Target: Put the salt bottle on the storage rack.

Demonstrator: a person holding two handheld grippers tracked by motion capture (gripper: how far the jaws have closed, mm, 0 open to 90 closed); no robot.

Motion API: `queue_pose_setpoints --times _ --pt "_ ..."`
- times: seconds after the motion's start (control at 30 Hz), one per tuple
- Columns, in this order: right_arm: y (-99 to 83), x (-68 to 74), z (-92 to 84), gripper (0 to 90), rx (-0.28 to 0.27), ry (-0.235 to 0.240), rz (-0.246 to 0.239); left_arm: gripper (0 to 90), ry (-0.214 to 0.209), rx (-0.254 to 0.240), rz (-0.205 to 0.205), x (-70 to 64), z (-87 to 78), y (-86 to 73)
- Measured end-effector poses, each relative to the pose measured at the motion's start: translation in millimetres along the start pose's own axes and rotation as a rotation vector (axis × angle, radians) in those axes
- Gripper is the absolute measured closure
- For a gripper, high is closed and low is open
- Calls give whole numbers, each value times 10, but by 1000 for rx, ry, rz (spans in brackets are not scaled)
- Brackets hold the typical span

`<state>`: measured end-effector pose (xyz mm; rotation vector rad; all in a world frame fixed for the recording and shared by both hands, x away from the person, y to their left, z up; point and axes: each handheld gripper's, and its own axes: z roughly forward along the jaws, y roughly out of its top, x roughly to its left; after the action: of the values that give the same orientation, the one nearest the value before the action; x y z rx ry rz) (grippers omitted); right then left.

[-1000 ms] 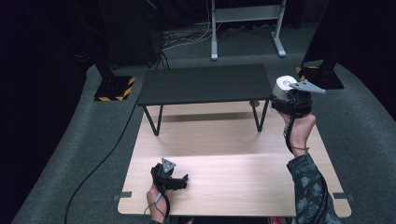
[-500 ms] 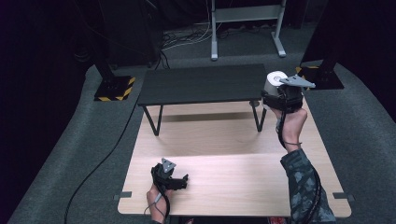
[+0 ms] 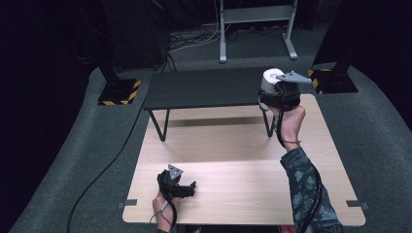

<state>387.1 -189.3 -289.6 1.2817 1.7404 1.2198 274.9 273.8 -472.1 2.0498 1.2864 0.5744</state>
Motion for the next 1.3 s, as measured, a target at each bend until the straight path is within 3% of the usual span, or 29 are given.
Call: queue_pose_setpoints --times 0.7,1.3 --pt "179 223 315 295 5 73 2 2 -3 2 -2 5 0 4" --pt "300 587 627 295 8 142 5 2 -6 5 -5 17 3 8"
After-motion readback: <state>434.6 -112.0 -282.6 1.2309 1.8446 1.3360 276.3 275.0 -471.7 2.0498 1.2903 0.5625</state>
